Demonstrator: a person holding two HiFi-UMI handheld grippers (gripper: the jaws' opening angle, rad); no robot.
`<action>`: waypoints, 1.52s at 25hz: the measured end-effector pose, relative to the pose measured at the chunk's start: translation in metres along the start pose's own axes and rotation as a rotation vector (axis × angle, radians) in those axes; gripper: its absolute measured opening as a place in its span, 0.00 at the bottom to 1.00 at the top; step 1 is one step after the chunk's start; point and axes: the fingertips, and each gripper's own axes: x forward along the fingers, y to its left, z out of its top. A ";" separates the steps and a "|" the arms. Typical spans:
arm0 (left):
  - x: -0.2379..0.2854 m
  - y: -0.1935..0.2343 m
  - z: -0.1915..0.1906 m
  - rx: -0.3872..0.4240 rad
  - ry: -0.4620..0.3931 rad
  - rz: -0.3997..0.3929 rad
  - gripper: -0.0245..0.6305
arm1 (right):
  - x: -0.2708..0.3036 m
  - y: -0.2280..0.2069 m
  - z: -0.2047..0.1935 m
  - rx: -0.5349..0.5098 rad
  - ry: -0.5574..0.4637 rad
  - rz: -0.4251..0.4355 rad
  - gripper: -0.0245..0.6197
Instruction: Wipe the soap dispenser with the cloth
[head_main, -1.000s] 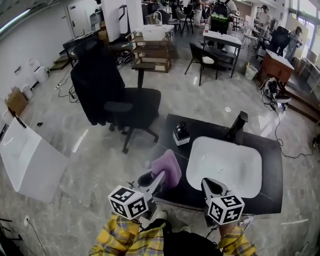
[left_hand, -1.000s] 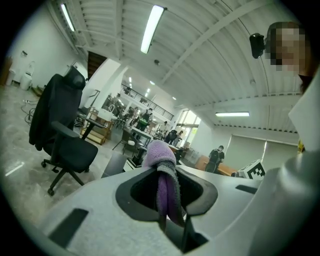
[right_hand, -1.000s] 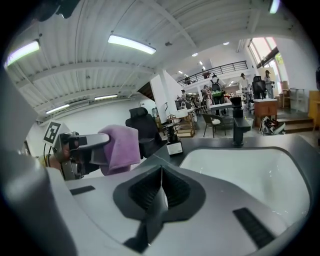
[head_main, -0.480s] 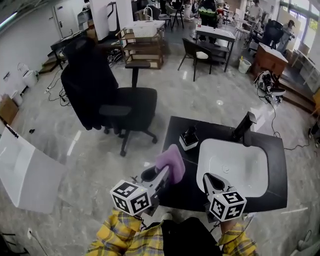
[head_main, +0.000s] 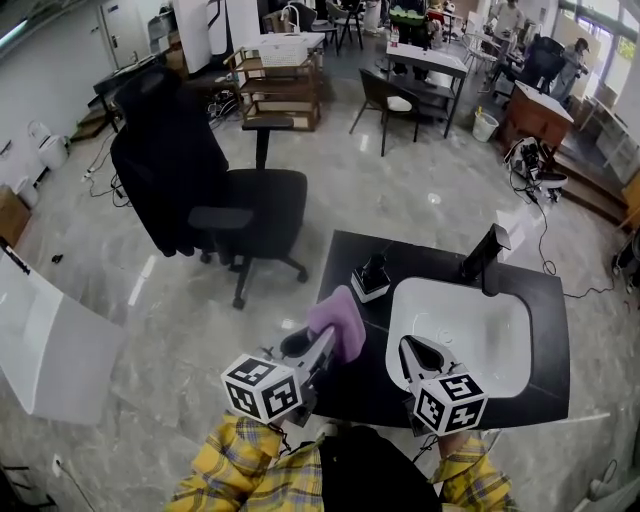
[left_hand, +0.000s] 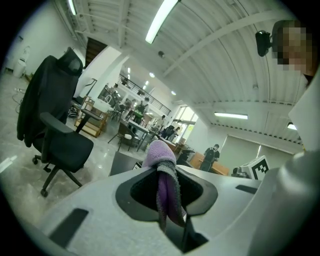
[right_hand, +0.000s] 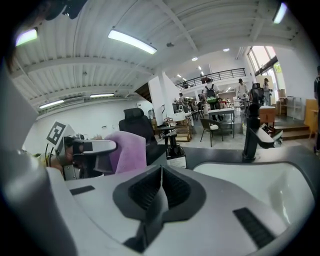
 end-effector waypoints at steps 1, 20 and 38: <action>0.003 0.000 0.001 0.003 0.000 0.007 0.14 | 0.002 -0.002 0.002 0.000 -0.001 0.010 0.05; 0.048 0.022 0.020 0.010 -0.024 0.098 0.14 | 0.053 -0.022 0.057 -0.079 -0.032 0.141 0.05; 0.087 0.055 0.016 -0.014 0.043 0.155 0.14 | 0.132 -0.041 0.057 -0.104 0.021 0.218 0.20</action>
